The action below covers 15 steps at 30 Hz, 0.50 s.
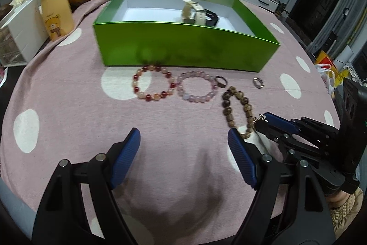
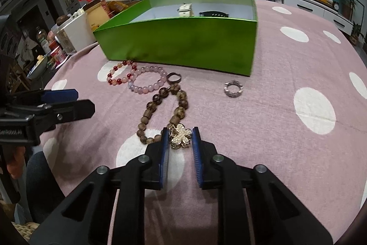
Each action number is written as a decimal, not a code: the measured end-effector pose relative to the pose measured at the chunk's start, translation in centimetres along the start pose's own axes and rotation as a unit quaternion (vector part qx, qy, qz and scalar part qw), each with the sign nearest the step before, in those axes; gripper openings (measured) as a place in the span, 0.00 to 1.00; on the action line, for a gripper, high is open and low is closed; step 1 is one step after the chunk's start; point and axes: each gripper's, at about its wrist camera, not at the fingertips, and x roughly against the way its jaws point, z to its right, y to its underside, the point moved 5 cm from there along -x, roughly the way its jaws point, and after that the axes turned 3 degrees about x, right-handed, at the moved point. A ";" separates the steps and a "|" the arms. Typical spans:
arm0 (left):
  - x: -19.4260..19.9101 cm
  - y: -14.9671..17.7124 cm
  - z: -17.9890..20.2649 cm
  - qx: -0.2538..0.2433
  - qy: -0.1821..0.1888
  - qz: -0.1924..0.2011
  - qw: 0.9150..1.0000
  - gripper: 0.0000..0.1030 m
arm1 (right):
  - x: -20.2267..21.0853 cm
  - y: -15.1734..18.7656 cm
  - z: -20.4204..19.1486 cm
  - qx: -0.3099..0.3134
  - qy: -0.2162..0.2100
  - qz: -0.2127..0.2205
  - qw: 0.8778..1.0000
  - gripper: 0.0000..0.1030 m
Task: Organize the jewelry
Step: 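Grasp the brown wooden bead bracelet with the left tool while the right tool grasps the gold flower charm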
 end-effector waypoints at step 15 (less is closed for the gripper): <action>-3.3 -1.1 8.2 -0.084 0.033 -0.021 0.996 0.53 | 4.4 0.3 6.1 -0.064 0.040 0.048 0.996 0.19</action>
